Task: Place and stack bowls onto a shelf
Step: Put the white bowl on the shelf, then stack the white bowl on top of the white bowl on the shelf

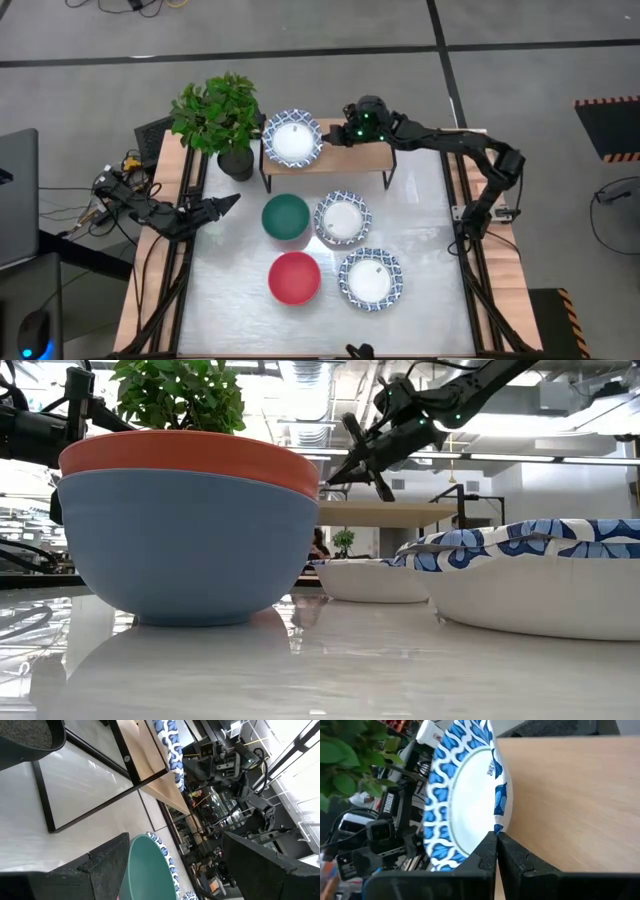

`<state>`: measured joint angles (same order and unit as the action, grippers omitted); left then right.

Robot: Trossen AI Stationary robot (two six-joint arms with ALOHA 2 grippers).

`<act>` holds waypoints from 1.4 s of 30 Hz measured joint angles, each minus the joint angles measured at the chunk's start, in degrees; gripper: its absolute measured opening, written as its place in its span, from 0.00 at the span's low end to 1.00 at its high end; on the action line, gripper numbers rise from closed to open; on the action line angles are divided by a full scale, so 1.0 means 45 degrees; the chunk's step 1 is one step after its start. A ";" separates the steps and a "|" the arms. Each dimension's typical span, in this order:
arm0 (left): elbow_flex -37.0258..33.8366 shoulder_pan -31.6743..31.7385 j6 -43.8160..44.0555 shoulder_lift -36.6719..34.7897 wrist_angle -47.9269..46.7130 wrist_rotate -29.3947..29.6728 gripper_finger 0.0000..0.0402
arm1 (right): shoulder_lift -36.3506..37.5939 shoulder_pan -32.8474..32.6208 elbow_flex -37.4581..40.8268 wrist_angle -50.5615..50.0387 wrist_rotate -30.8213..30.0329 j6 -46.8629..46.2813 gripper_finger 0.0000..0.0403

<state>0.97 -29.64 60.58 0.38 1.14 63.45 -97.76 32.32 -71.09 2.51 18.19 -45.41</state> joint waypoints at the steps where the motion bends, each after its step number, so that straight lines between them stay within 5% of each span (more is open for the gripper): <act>1: 0.0000 0.0002 0.0000 0.0001 0.0002 0.0001 0.75 | 0.0031 0.0003 0.0000 0.0007 0.0002 0.0124 0.10; 13: 0.0000 0.0003 -0.0185 0.0001 0.0002 0.0003 0.75 | 0.0432 0.0456 -0.0107 -0.0080 -0.0045 0.0573 0.44; 17: 0.0000 -0.0001 -0.0185 0.0001 -0.0002 -0.0002 0.75 | 0.0501 0.0519 -0.0566 -0.0250 0.1018 0.0429 0.54; 22: 0.0000 0.0003 -0.0252 -0.0004 0.0002 -0.0007 0.75 | 0.1891 -0.0054 -0.1350 -0.3701 0.1587 0.1949 0.55; 26: 0.0000 0.0003 -0.0369 0.0001 0.0002 -0.0009 0.75 | 0.3041 -0.1214 -0.1426 -0.8559 0.0534 0.3425 0.54; 33: 0.0000 -0.0001 -0.0374 -0.0004 -0.0003 0.0018 0.75 | 0.3858 -0.4488 -0.1131 -1.5899 -0.6227 0.1766 0.53; 42: 0.0000 -0.0001 -0.0316 -0.0003 -0.0007 0.0029 0.75 | 0.5097 -0.8770 0.2506 -1.4785 -0.4443 -0.1726 0.53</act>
<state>0.97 -29.64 59.16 0.36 1.11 63.58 -74.82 -7.15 -59.81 -64.02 -1.81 -53.17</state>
